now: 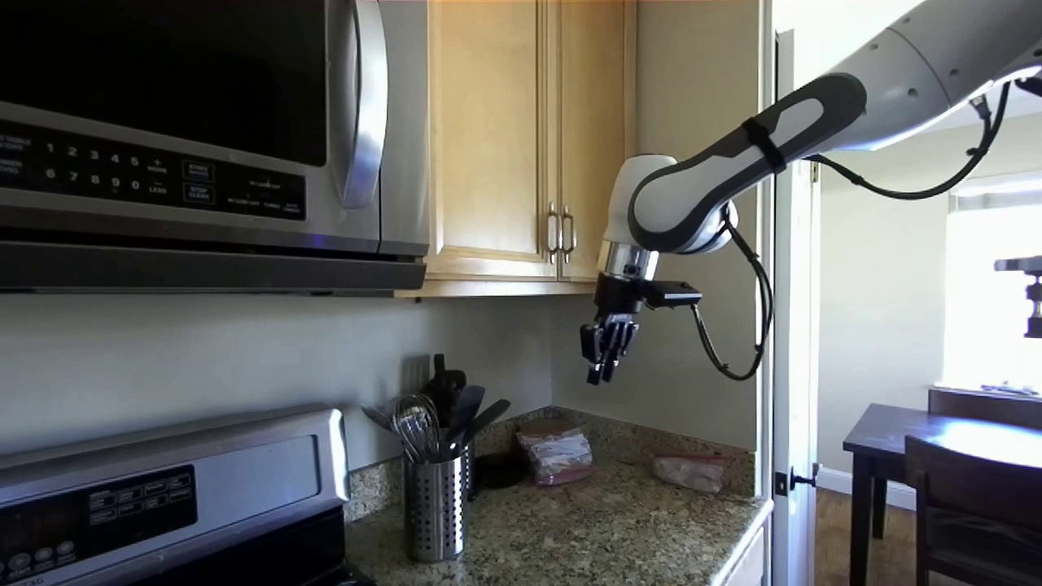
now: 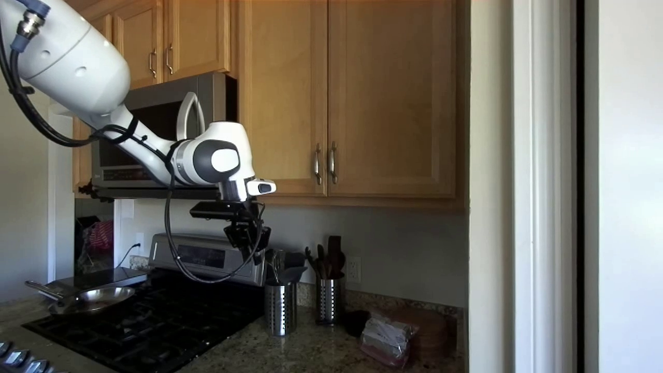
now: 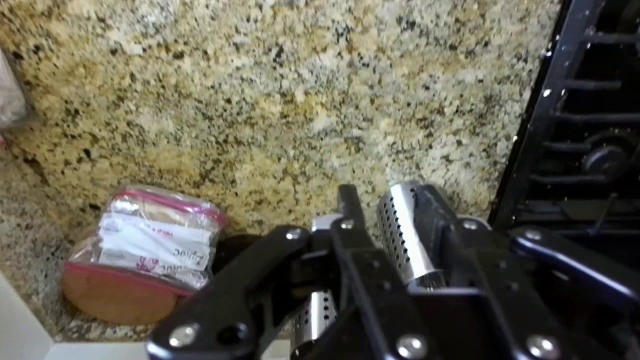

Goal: Pick up the sachet from the countertop and put it in the open cabinet then close the door

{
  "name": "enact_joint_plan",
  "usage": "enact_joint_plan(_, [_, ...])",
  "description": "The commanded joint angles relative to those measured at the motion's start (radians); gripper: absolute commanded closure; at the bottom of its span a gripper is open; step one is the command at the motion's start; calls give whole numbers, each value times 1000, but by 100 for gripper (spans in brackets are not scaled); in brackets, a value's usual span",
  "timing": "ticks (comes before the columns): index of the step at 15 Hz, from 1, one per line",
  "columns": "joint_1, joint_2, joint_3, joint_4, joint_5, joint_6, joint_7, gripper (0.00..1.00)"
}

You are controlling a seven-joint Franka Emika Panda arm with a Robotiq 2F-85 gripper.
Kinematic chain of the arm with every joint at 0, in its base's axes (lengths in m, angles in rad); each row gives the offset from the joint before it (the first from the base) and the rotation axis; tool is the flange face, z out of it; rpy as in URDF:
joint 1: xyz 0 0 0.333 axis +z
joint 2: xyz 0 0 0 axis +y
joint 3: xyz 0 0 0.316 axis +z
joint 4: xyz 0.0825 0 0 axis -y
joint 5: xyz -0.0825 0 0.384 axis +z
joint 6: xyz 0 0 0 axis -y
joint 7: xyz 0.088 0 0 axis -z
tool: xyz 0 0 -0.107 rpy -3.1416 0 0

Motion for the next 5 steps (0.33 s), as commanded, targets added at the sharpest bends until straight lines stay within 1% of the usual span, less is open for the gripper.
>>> enact_joint_plan(1, [13, -88, -27, -78, -5, -93, -22, 33])
enact_joint_plan(2, [10, -100, -26, -90, -27, -98, 0, 27])
enact_joint_plan(3, [16, -37, -25, -35, -11, -70, -2, 47])
enact_joint_plan(5, [16, -55, -27, -52, -13, -81, -2, 33])
